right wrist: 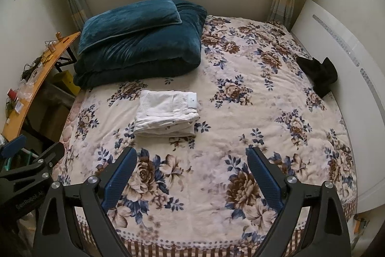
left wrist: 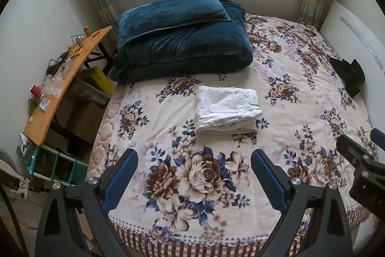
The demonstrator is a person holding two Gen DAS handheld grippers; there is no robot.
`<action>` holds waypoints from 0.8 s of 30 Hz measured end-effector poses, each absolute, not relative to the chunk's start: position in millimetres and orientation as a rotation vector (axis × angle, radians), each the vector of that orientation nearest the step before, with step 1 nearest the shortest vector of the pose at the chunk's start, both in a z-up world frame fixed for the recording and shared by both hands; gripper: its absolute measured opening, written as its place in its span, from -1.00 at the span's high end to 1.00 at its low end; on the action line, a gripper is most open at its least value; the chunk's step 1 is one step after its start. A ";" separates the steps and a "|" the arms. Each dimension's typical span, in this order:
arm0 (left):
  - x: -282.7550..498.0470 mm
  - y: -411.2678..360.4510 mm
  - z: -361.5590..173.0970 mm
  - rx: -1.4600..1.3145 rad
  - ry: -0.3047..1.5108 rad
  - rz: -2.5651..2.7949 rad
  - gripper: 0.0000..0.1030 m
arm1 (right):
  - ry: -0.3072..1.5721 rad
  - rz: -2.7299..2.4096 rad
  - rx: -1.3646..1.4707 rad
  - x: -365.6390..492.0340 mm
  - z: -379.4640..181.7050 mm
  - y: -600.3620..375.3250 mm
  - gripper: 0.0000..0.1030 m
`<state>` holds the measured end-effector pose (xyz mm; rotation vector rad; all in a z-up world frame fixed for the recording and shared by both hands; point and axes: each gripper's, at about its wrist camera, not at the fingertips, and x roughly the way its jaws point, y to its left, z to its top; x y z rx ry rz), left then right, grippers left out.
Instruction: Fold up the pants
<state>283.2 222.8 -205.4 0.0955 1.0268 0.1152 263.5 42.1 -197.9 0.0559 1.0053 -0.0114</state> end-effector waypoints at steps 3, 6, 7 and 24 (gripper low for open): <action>282.7 222.6 -204.2 0.092 1.021 0.118 -0.86 | 1.006 -0.010 0.054 262.9 -198.4 42.7 -0.85; 280.6 223.8 -202.8 0.085 1.018 0.113 -0.86 | 1.005 -0.011 0.057 262.1 -199.6 43.5 -0.85; 280.0 224.2 -202.3 0.085 1.016 0.113 -0.86 | 1.004 -0.011 0.053 263.1 -198.1 43.1 -0.85; 278.8 223.0 -193.4 0.089 0.993 0.107 -0.86 | 1.007 0.005 0.059 256.4 -198.8 40.9 -0.86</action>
